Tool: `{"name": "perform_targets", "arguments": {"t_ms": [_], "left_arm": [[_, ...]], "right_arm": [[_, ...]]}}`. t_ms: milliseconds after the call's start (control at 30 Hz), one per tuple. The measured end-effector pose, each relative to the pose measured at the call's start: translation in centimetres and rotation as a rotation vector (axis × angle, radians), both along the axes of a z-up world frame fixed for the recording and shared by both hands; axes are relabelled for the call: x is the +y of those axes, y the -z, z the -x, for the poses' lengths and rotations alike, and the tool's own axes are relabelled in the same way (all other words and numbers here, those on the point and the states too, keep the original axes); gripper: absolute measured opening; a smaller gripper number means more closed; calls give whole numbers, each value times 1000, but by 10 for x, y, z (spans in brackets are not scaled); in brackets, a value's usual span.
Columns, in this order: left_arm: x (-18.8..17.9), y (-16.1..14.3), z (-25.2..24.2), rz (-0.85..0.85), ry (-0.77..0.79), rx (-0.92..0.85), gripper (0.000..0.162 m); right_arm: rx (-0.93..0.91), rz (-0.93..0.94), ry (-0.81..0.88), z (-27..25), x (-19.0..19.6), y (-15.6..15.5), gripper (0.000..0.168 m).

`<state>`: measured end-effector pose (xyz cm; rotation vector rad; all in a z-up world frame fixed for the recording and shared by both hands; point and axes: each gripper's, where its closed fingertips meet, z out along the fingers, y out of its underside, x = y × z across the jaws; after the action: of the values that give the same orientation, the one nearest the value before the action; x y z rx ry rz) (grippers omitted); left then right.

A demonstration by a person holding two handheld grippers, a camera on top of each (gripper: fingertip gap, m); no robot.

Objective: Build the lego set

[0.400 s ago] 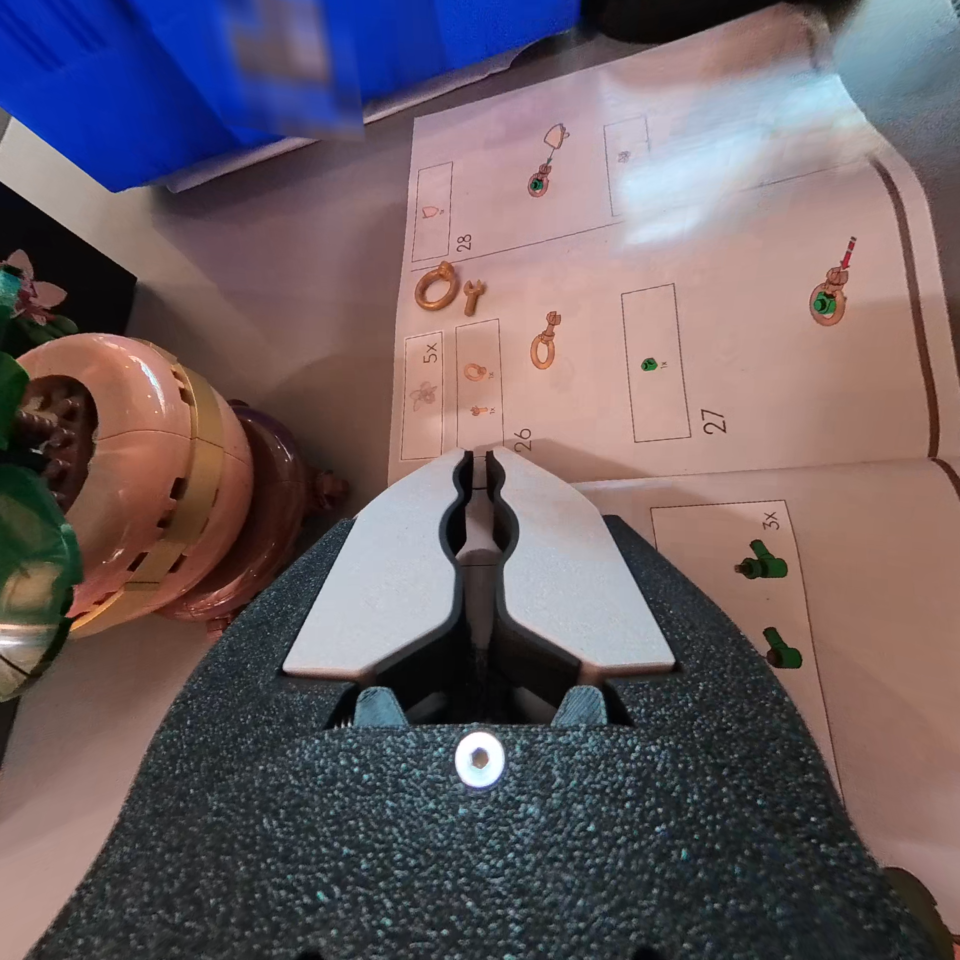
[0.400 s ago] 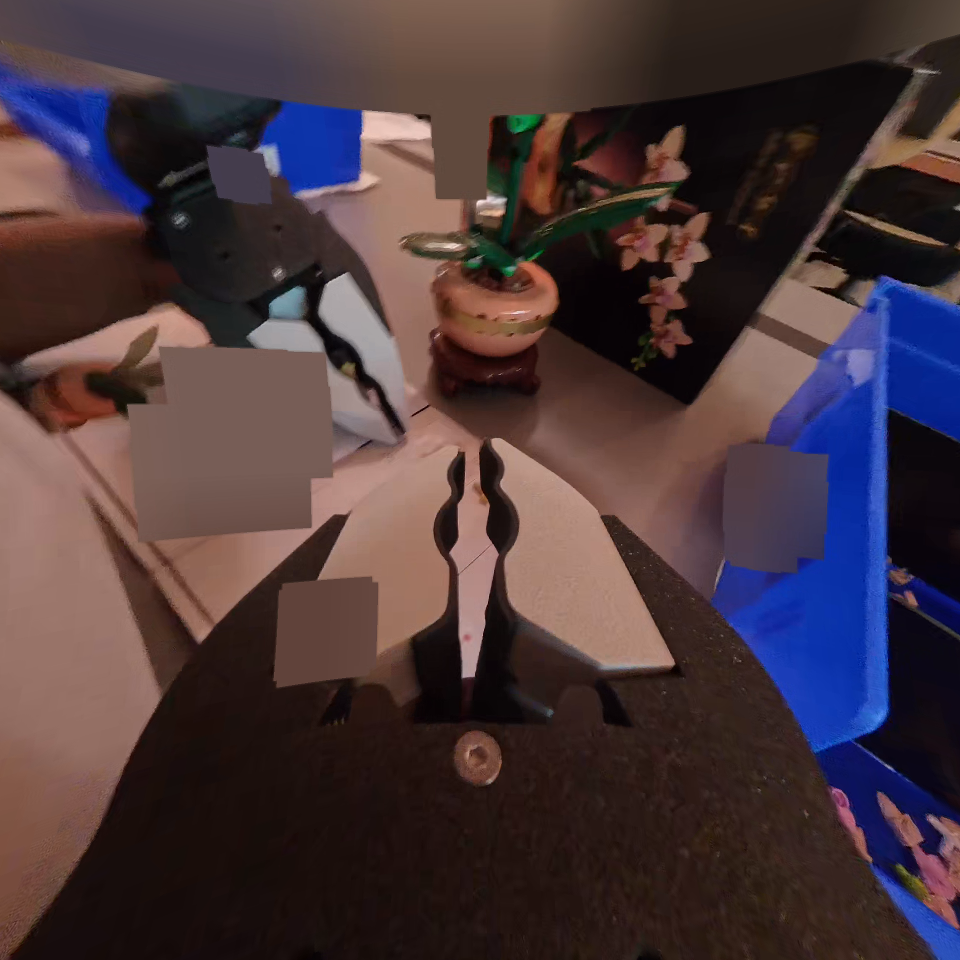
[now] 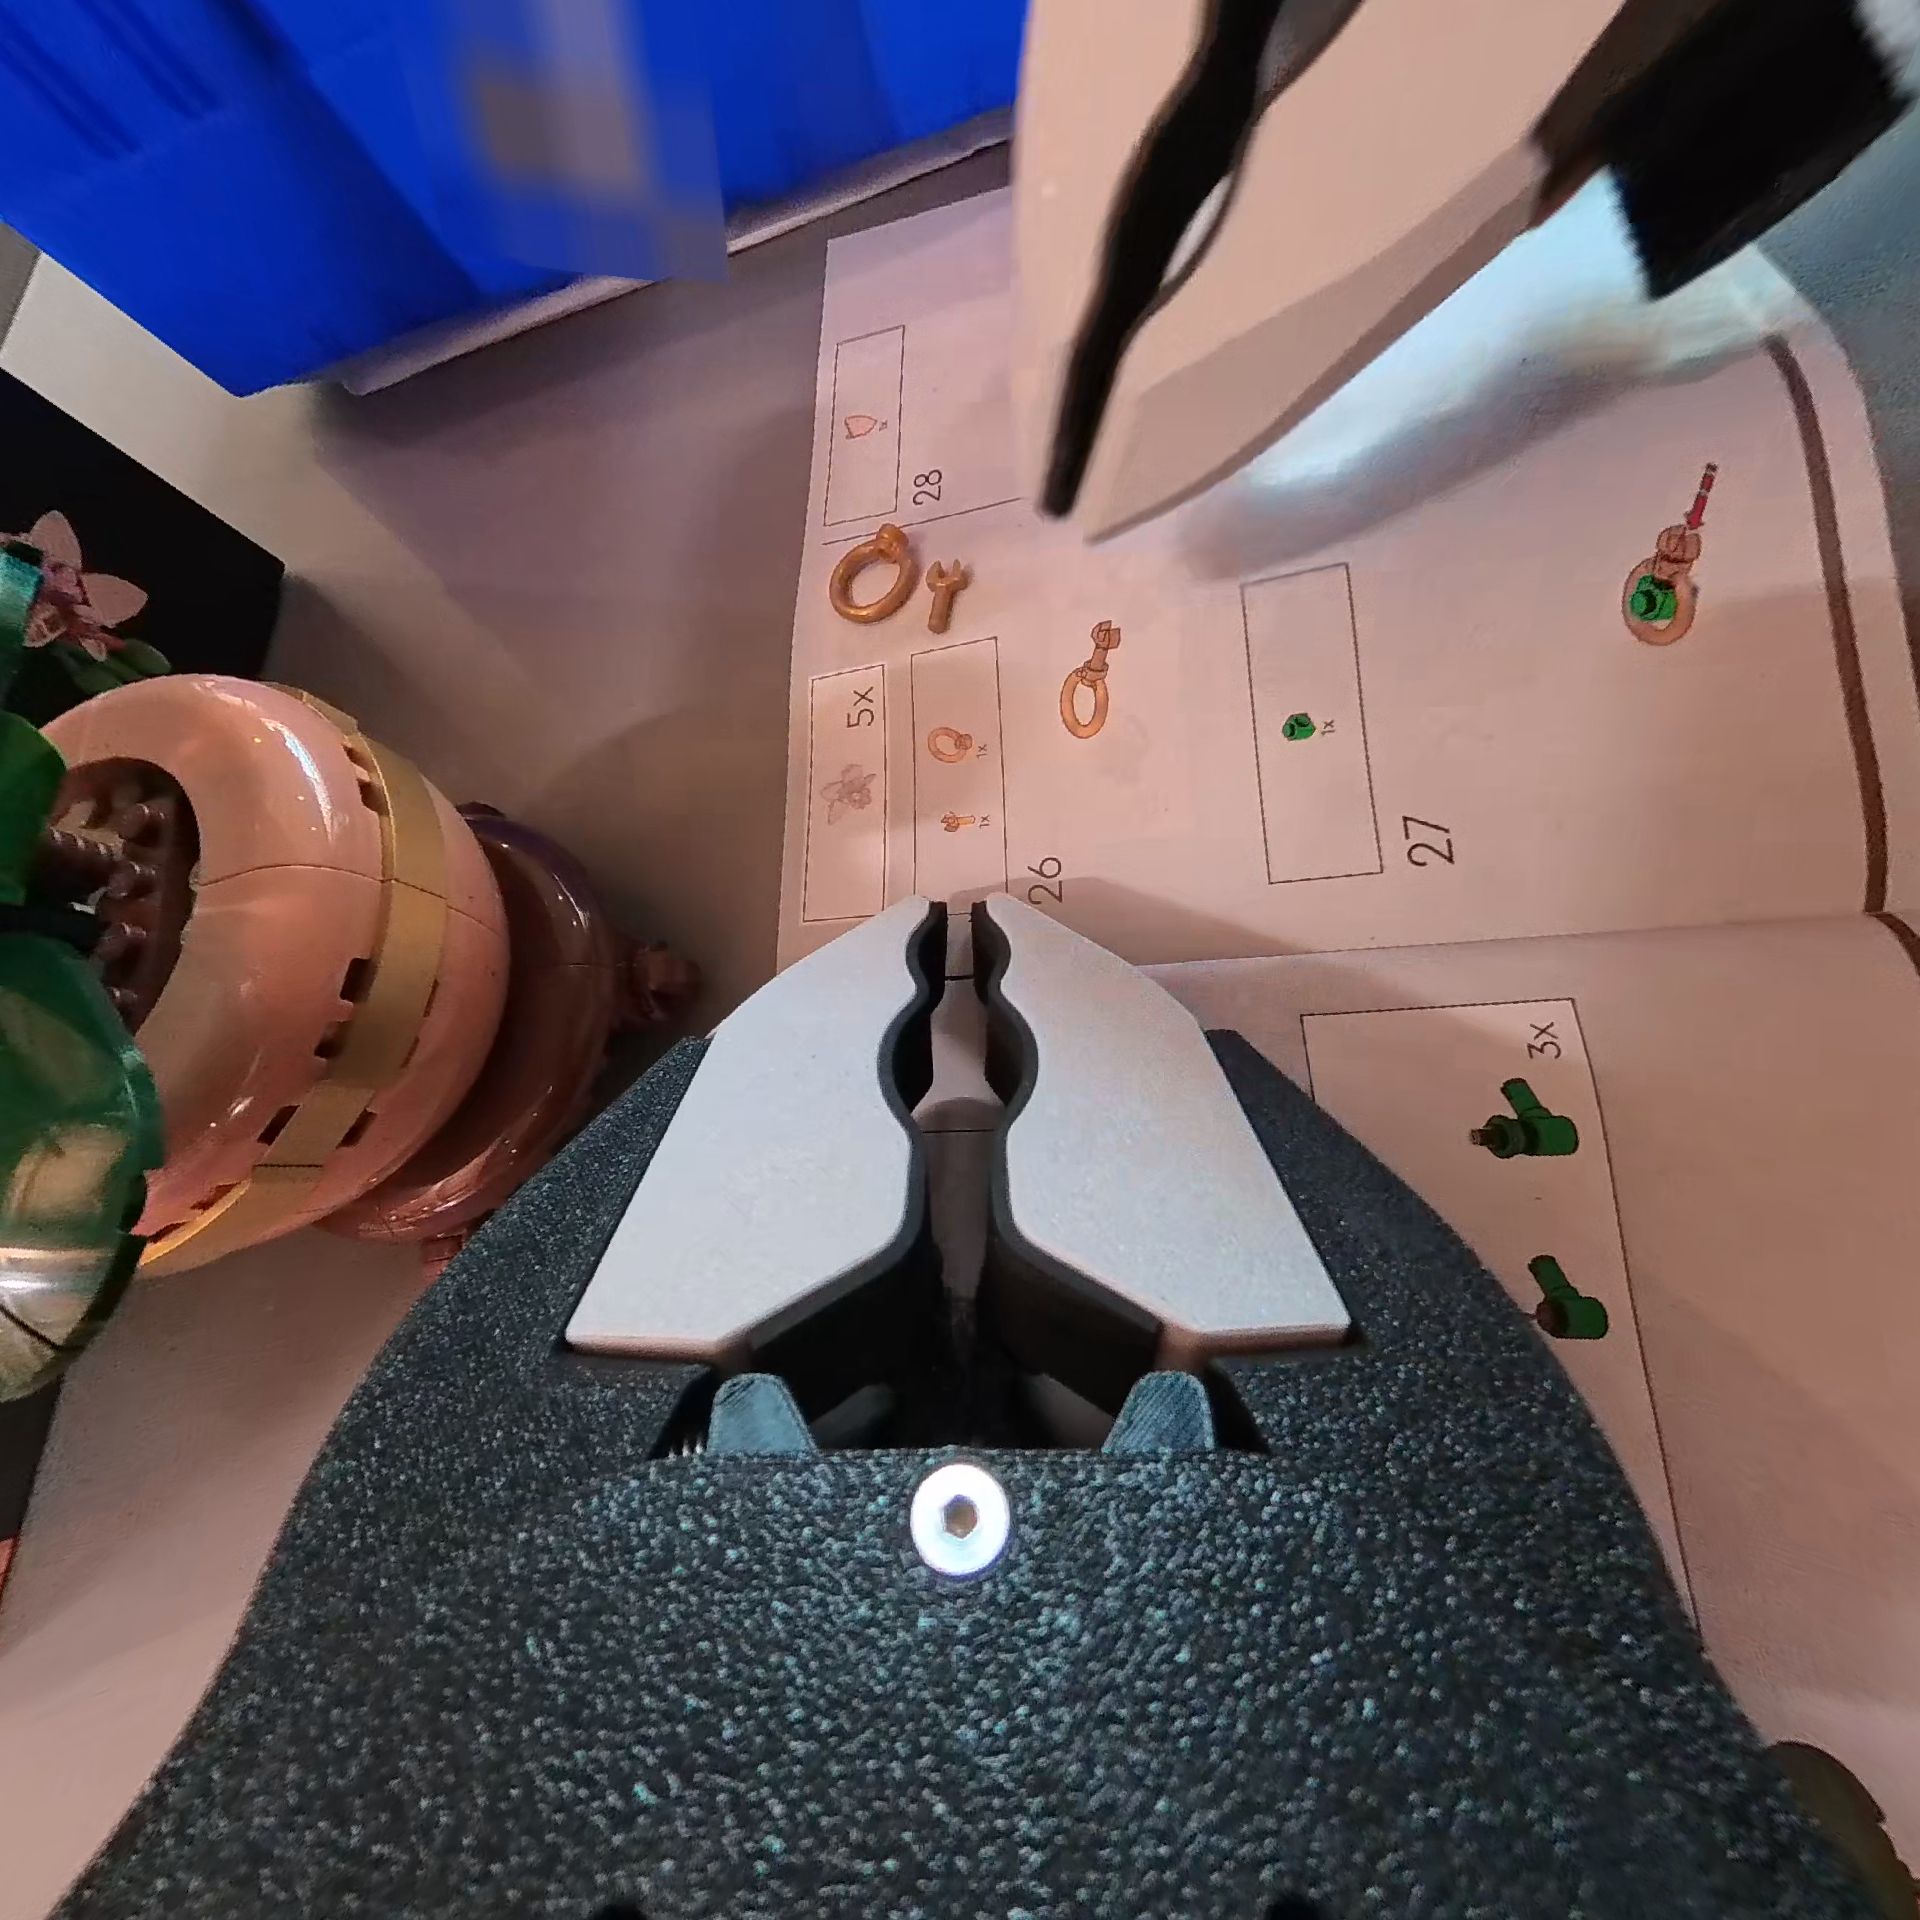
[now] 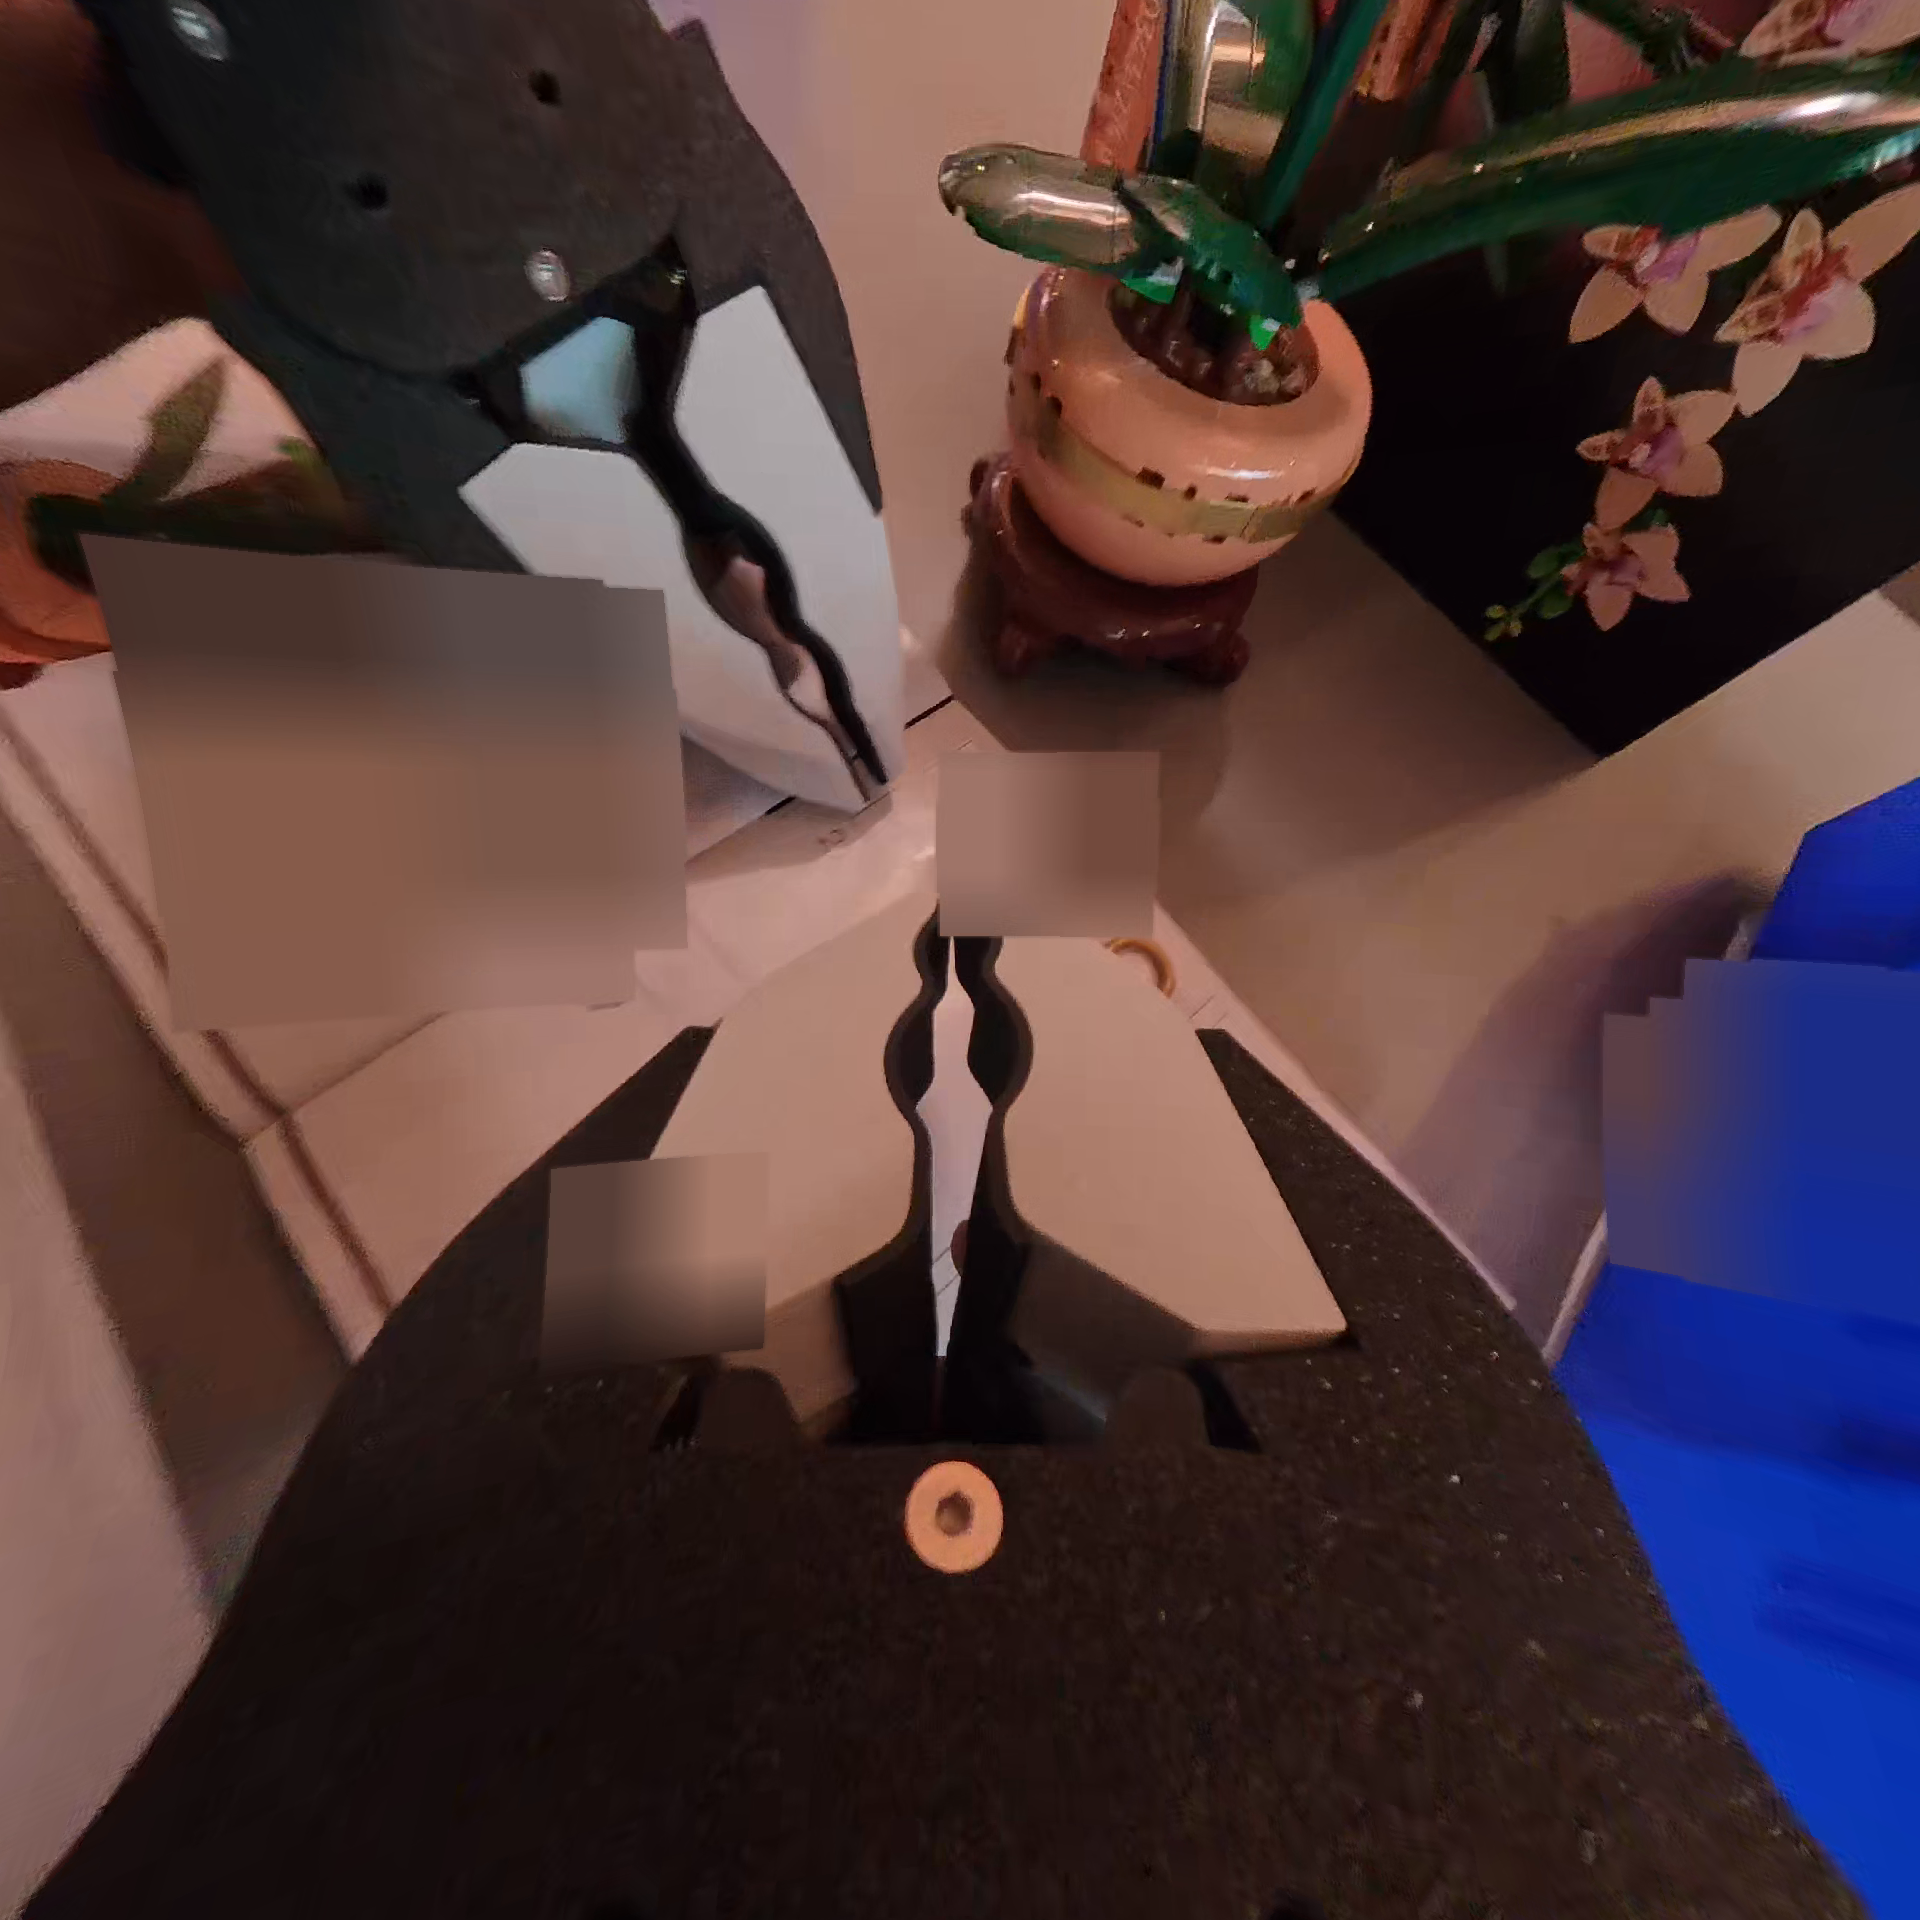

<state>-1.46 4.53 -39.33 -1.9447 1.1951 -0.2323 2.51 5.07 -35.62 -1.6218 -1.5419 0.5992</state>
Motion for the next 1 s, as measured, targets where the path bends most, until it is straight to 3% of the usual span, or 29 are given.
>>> {"name": "perform_targets", "arguments": {"t_ms": [33, 267, 1000], "left_arm": [[0, 0, 0, -1, 0, 0, 4], [0, 0, 0, -13, 2, 8, 4], [0, 0, -1, -22, 2, 15, 4]], "right_arm": [[-25, -29, 9, 5, 5, 2, 1], [-202, -204, 36, 19, 23, 32, 1], [-154, -262, 37, 24, 24, 37, 0]]}}
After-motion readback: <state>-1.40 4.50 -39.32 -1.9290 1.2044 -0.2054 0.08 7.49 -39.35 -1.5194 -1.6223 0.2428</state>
